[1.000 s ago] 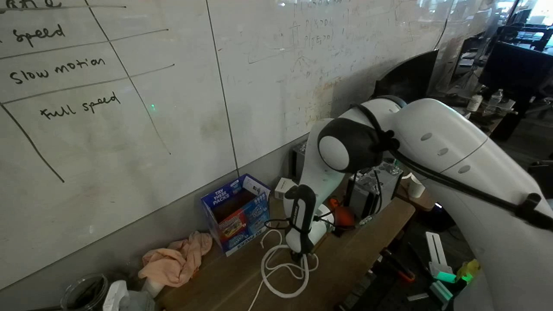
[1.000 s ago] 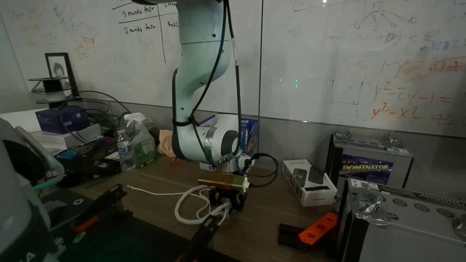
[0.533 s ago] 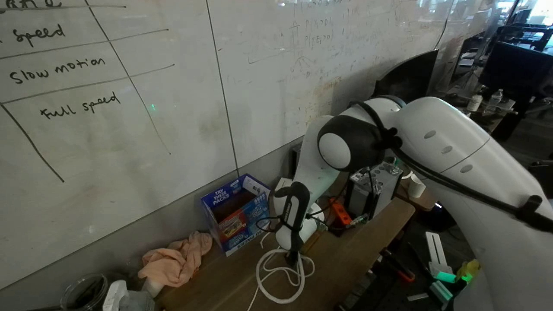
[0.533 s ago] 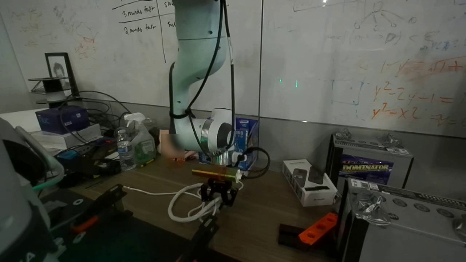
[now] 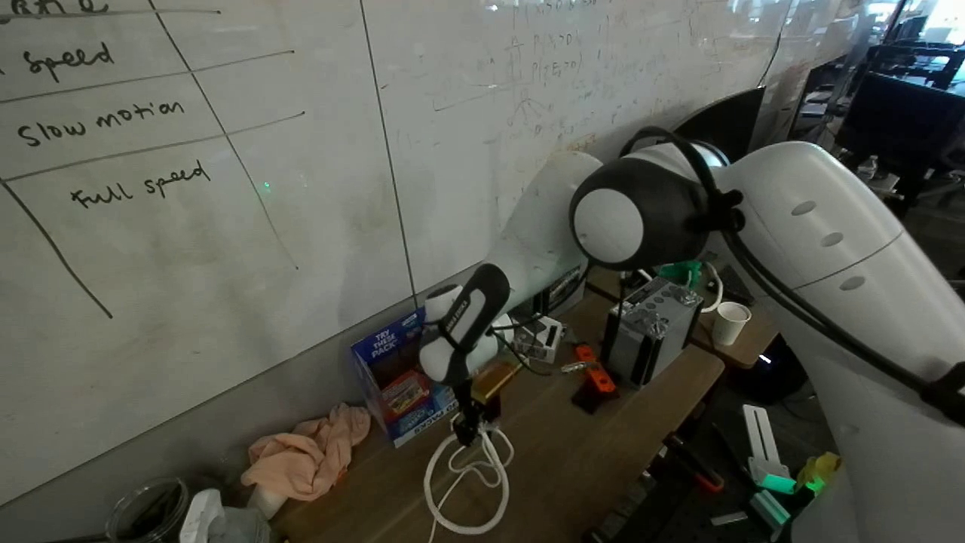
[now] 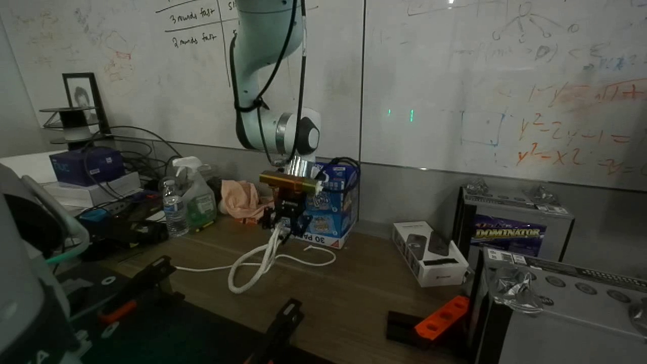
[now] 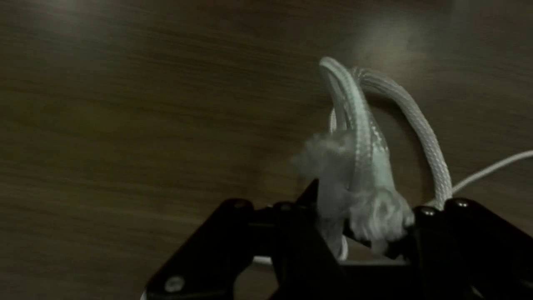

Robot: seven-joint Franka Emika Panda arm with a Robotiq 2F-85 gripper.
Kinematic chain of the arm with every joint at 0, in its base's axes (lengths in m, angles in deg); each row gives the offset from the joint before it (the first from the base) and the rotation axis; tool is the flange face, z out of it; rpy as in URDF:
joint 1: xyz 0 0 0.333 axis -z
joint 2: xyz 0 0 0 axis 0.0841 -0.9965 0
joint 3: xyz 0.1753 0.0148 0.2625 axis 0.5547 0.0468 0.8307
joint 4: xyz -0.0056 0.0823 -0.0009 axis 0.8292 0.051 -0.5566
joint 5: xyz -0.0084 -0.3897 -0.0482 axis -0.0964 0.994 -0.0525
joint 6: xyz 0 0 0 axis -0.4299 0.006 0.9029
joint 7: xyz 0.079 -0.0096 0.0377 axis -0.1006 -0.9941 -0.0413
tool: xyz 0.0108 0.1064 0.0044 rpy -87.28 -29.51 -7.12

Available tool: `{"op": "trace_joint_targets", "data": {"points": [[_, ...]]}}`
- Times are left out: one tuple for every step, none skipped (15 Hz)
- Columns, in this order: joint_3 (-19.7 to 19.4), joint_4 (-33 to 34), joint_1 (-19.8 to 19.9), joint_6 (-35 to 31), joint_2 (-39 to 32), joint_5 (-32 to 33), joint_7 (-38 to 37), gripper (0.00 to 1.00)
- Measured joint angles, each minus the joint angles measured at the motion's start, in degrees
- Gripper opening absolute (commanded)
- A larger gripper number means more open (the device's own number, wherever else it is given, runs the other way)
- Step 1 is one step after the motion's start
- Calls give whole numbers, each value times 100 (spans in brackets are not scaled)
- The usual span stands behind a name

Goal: Put the strings in the blue box

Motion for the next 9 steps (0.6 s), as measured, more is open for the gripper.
{"op": "trace_joint_targets", "data": {"points": [[8,193,0,336,134,-71,3,6],[7,383,4,641,272,-138,4,6],[3,575,10,924,413,-199,4,6],[-6,766,16,1192,553,-245,1,6],[-19,958,19,1435,686,-285,-11,6],[-34,1151,19,1660,813,-328,-27,6],[-45,1345,19,1862,934,-353,-66,6],[-52,1518,14,2017,1031,-367,-123,6],[-58,1692,2,2146,1118,-376,-189,6]]}}
